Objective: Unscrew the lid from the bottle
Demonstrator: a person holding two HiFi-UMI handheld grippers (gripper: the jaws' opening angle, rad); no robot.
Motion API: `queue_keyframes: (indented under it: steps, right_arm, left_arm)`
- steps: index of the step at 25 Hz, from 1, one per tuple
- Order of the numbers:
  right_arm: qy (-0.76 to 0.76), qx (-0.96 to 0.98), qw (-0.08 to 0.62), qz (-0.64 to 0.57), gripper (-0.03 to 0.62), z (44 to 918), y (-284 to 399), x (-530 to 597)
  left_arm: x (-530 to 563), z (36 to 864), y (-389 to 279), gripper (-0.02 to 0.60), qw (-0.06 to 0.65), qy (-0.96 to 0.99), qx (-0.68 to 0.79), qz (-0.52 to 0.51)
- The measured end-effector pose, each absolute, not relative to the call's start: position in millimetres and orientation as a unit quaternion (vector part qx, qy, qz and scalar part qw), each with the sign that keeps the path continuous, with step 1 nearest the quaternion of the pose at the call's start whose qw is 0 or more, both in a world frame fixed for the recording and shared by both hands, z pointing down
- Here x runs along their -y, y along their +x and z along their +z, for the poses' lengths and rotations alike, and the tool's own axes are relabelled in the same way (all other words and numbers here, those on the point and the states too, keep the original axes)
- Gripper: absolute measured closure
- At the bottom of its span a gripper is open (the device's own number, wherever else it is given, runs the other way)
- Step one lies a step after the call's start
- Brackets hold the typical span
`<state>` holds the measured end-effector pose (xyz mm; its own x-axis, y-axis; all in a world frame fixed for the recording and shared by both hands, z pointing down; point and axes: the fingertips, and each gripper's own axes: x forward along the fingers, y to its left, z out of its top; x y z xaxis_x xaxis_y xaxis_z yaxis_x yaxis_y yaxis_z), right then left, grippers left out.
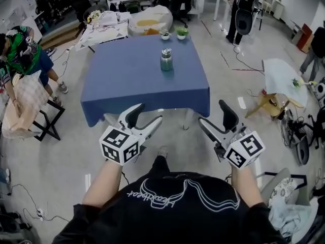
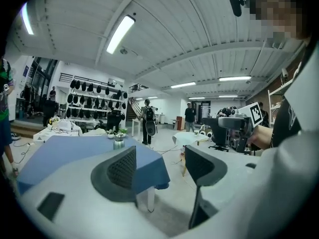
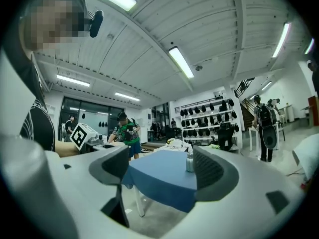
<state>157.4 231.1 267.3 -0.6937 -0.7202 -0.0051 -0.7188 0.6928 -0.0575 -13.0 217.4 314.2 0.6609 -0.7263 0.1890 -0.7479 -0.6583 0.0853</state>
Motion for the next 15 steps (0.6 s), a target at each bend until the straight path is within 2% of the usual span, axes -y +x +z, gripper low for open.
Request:
queue_keyframes:
  steps: [15]
  right_arm:
    - [-0.439,-0.895,-0.019,-0.074,0.200,292,114,-19]
  left_arm:
    - [36,391,-36,0.285,0.077,0.925,0.341,0.151]
